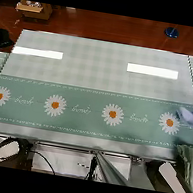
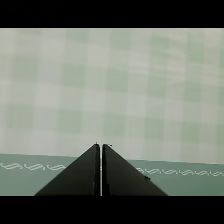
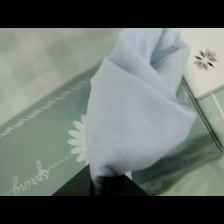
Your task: Fold the shirts.
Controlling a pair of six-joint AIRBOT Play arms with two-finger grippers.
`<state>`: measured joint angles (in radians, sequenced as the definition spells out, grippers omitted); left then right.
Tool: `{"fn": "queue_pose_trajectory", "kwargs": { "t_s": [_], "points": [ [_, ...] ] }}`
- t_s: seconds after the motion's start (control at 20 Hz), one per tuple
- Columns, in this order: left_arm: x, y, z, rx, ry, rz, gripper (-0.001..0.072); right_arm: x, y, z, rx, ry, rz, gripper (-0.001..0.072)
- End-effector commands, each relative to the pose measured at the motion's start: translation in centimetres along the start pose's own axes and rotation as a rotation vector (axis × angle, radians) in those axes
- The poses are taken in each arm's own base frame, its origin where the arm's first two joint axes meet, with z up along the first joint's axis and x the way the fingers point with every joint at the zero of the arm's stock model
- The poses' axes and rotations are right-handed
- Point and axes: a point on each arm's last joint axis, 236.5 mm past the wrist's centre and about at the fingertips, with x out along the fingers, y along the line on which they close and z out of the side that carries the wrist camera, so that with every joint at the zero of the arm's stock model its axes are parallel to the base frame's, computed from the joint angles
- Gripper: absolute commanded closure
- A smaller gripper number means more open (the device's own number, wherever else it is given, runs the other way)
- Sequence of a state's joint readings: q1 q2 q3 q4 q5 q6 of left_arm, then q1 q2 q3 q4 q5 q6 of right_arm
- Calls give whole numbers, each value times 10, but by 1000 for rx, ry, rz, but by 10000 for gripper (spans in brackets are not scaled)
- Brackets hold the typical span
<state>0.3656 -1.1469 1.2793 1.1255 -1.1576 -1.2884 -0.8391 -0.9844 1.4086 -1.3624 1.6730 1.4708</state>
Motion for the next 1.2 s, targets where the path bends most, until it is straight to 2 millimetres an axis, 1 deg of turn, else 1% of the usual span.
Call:
{"fn": "queue_pose_trajectory", "kwargs": {
  "t_s": [0.0,0.1,0.25,0.35,0.4,0.45,0.55,0.65,0.75,0.8,0.85,0.95,1.15],
  "points": [
    [0,2,6,33,-24,8,660,-21,-72,-44,169,134,-229,690],
    [0,4,13,38,-54,18,660,-28,-91,-57,209,179,-314,690],
    [2,10,27,37,-112,38,660,-41,-124,-68,244,207,-474,690],
    [4,14,33,65,-133,49,660,-45,-144,-84,273,260,-570,691],
    [5,15,35,69,-141,55,661,-43,-150,-97,288,295,-594,690],
    [5,18,38,69,-152,61,660,-42,-161,-117,310,348,-639,691],
    [7,21,45,66,-180,72,661,-40,-180,-162,344,477,-719,690],
    [6,24,53,65,-212,83,664,-43,-200,-205,384,602,-813,690],
    [4,29,61,73,-246,107,664,-53,-228,-232,396,673,-936,690],
    [2,34,65,85,-263,133,664,-58,-240,-242,404,696,-986,690],
    [0,39,69,97,-278,154,665,-60,-249,-249,410,699,-1011,690],
    [-1,41,72,101,-289,165,665,-57,-266,-252,412,655,-1033,690],
    [-1,41,73,87,-297,165,665,-40,-283,-254,390,600,-1028,690]
  ]
}}
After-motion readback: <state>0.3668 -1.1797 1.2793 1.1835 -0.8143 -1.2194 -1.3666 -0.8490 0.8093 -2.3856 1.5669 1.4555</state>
